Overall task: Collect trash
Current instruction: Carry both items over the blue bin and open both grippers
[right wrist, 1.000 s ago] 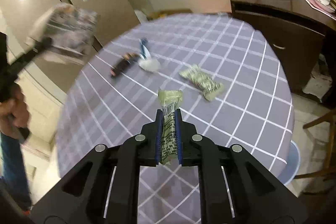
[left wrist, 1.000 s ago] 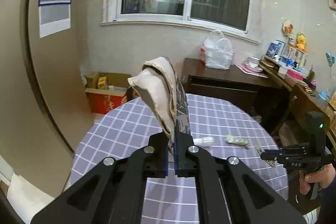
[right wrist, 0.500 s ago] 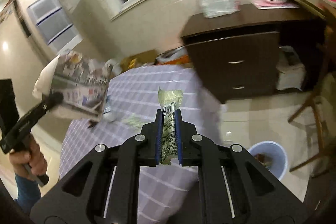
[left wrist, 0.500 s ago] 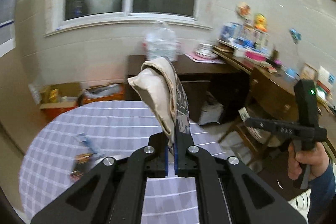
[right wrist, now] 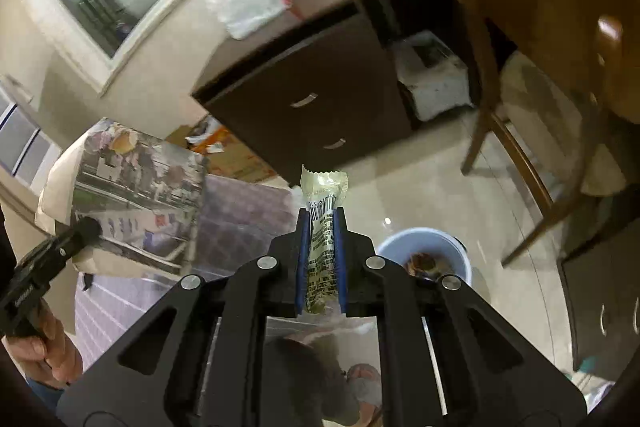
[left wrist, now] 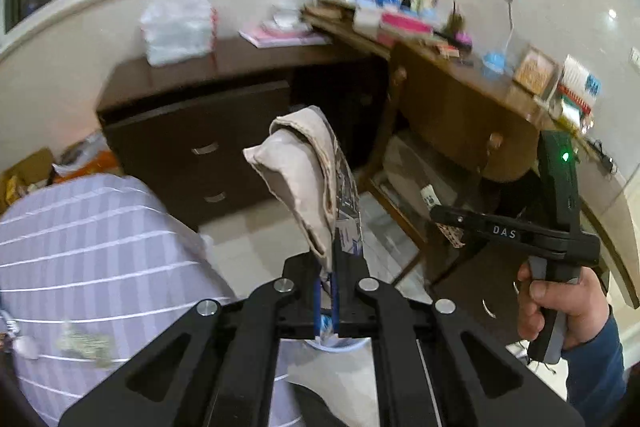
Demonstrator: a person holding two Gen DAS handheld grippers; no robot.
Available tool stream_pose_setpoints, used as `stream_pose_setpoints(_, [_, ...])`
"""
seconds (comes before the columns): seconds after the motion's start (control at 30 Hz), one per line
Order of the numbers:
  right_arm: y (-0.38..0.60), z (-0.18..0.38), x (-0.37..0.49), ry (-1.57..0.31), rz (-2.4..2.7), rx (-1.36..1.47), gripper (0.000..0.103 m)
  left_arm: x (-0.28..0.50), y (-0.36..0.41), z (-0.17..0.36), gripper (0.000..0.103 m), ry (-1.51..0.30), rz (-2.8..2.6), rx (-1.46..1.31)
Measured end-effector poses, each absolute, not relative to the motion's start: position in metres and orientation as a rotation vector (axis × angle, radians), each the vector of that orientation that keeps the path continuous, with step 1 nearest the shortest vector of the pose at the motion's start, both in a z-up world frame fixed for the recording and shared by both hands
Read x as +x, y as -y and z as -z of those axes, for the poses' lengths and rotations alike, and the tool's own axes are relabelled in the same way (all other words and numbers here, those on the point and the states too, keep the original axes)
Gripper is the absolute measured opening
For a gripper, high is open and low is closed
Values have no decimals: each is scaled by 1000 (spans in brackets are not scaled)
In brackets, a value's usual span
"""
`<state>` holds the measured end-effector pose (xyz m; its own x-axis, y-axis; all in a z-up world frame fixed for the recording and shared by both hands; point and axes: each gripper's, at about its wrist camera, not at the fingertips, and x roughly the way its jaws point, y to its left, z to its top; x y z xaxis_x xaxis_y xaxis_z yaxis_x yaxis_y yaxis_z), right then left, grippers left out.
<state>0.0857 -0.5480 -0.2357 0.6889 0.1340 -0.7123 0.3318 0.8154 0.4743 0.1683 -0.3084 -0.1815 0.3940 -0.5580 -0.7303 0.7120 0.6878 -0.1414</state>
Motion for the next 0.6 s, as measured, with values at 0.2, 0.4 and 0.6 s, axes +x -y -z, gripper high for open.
stream_pose_setpoints(0.2, [567, 271, 92, -865, 135, 683, 12, 175, 367, 240, 3, -975, 824, 277])
stream_pose_setpoints(0.4, [578, 292, 100, -887, 134, 727, 15, 181, 397, 271, 4, -1049, 834, 326])
stream_pose_setpoints(0.6, [590, 319, 103, -941, 186, 780, 86, 192, 410, 284, 90, -1077, 778, 343])
